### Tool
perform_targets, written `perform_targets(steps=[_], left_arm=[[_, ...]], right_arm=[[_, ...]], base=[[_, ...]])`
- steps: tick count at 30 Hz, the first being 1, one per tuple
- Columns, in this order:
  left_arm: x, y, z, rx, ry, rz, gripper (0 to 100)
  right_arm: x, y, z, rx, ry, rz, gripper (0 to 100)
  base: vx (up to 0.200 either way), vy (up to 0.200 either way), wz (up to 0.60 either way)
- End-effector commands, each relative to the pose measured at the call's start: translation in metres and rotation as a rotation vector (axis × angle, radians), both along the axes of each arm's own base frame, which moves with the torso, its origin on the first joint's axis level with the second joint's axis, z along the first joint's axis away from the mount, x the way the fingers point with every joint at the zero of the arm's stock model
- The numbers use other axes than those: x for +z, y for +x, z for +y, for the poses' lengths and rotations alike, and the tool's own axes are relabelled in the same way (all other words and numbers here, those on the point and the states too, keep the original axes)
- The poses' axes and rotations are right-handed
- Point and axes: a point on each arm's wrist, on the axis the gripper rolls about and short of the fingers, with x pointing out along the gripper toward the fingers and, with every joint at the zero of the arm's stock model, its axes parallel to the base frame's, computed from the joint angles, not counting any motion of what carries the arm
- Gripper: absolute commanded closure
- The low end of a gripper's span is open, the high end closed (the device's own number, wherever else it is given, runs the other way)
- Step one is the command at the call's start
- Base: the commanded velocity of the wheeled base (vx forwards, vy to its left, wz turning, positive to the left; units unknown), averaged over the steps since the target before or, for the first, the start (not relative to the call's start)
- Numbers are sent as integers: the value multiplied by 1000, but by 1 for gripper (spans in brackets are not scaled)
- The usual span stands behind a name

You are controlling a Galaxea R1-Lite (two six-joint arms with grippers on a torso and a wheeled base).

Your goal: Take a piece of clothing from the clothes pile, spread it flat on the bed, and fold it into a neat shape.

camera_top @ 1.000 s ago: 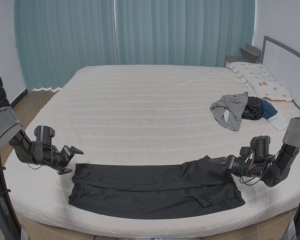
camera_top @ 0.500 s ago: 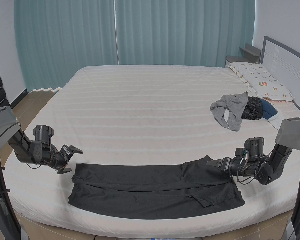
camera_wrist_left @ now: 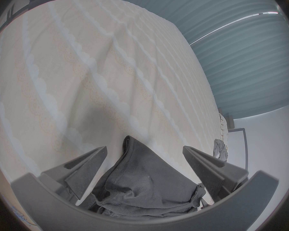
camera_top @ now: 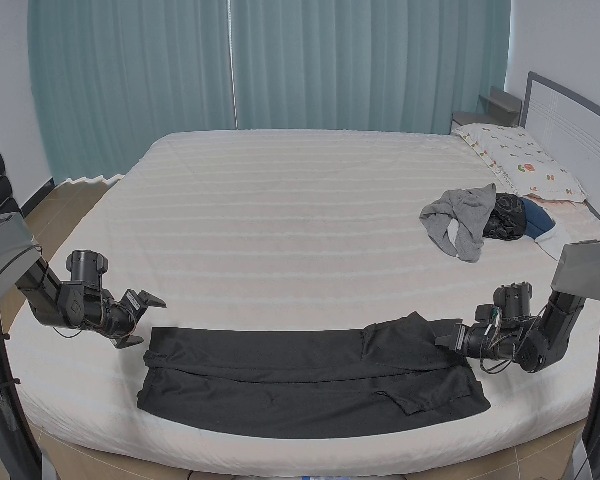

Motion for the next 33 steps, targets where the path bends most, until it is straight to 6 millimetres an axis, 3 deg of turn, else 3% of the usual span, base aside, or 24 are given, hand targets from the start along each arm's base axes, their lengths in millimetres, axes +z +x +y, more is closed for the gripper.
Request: perform_targets(steps=[1,18,33], left_arm=[[0,-1,0,-1,1,0,0],[0,-1,0,-1,1,0,0],[0,-1,0,-1,0,3,0]], right_arm=[[8,-7,-2,0,-4,-14,100],[14,-23,-15,-23,-27,-1,100],[3,-36,-15,-13,-41,62,100]], base=[[0,0,0],[0,0,0],[0,0,0]])
